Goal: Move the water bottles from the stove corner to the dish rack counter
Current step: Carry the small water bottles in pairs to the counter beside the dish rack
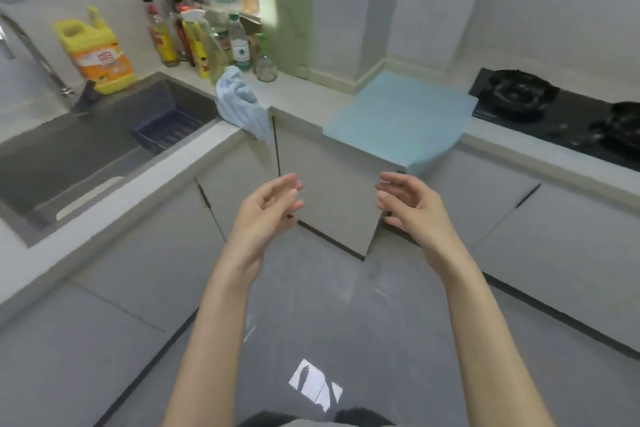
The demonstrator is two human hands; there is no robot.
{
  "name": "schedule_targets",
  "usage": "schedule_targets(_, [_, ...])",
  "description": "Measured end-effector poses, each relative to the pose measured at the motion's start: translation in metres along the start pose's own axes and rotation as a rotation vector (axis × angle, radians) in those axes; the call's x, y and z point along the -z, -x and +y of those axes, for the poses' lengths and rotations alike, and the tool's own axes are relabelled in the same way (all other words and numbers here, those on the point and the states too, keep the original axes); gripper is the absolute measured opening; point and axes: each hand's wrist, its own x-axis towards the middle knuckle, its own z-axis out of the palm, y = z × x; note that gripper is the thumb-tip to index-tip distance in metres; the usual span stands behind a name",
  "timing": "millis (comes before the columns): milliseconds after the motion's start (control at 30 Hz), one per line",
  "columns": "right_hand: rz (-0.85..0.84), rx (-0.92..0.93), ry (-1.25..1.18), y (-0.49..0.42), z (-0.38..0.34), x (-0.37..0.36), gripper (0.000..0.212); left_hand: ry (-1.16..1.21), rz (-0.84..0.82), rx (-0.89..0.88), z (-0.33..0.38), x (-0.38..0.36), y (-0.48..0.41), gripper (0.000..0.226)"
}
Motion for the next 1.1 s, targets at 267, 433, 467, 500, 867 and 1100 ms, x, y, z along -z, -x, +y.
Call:
schedule_targets(267, [0.372, -0.101, -0.091, 0.024, 0.037, 0.173, 0.024, -0.104, -0.383, -0.01, -0.001, -0.192, -0.026, 0.025])
schedule_targets(433, [0.634, -0.165, -0.135, 0.042, 0.067, 0.26, 0.026, -0.178, -0.616, 0.021, -0.014, -0.304, -0.036, 0.026])
schedule_targets(467, [0.672, -0.175, -0.143, 0.044, 0.071, 0.276, 0.025, -0.189, -0.656, 0.02, -0.018, -0.325, -0.039, 0.026])
schedule_targets(500, [0.703, -0.176, -0.15, 0.043, 0.077, 0.291, 0.025, -0.199, -0.684, 0.025, -0.02, -0.345, -0.043, 0.027])
schedule_targets(867, [1.014, -0.201, -0.163, 0.002, 0.102, 0.476, 0.023, -0.214, -1.012, 0.034, -0.023, -0.601, -0.094, 0.022])
schedule_targets(1100, [1.121, -0.202, -0.195, -0.009, 0.118, 0.57, 0.022, -0.237, -1.127, 0.036, -0.022, -0.722, -0.103, 0.025])
